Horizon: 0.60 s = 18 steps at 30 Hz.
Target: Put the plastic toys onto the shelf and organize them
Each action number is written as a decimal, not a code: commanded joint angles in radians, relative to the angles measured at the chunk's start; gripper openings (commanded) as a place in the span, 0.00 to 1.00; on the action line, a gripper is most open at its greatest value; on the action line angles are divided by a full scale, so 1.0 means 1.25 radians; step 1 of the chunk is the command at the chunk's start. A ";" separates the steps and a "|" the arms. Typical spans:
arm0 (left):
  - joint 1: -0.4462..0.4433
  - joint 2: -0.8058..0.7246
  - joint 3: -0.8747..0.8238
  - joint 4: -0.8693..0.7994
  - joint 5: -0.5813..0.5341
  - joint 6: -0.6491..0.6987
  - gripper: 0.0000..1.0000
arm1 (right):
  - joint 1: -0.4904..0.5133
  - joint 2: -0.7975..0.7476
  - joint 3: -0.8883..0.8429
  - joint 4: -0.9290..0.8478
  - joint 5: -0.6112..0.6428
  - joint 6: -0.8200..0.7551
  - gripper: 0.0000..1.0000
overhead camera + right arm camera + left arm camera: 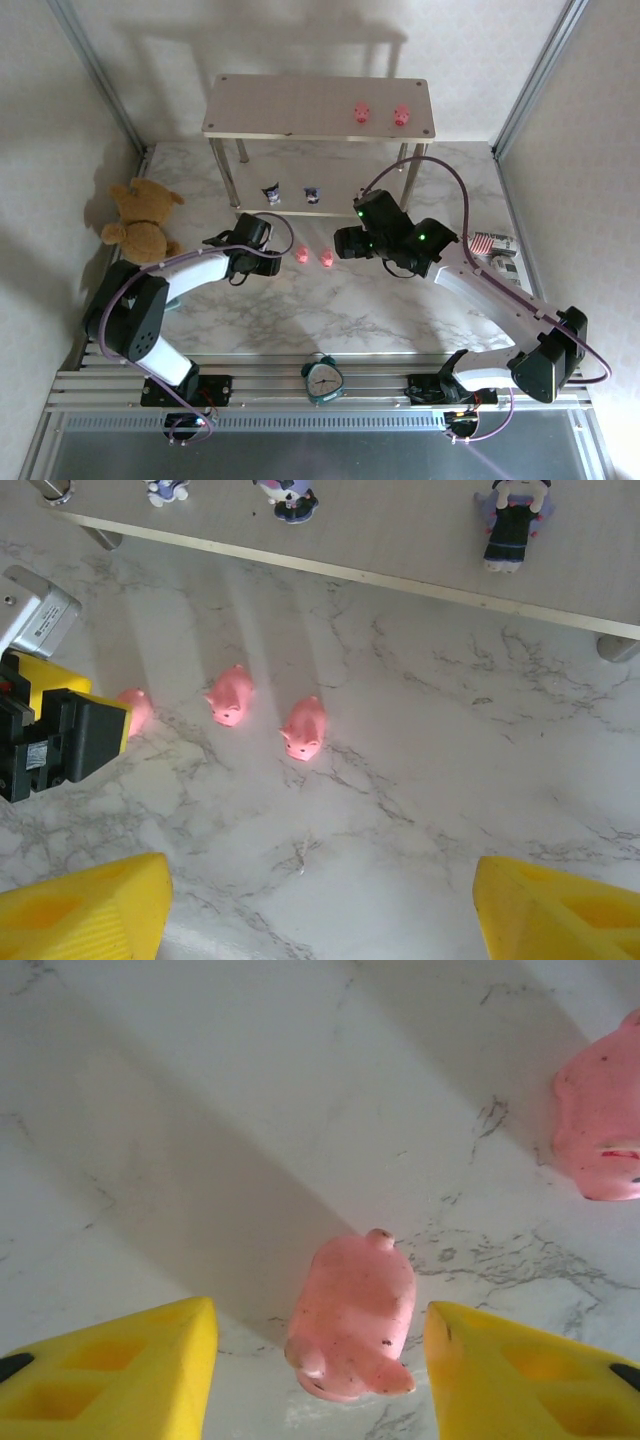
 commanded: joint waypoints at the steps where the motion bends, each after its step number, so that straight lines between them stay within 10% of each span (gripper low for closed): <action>1: -0.011 0.014 0.017 -0.030 -0.013 0.014 0.56 | -0.009 -0.015 -0.013 0.012 -0.014 0.001 0.80; 14: -0.021 0.062 0.035 -0.034 -0.011 0.019 0.43 | -0.026 -0.013 -0.021 0.021 -0.023 0.005 0.80; 18: -0.022 0.080 0.045 -0.045 -0.011 0.023 0.22 | -0.030 -0.012 -0.022 0.019 -0.024 0.005 0.80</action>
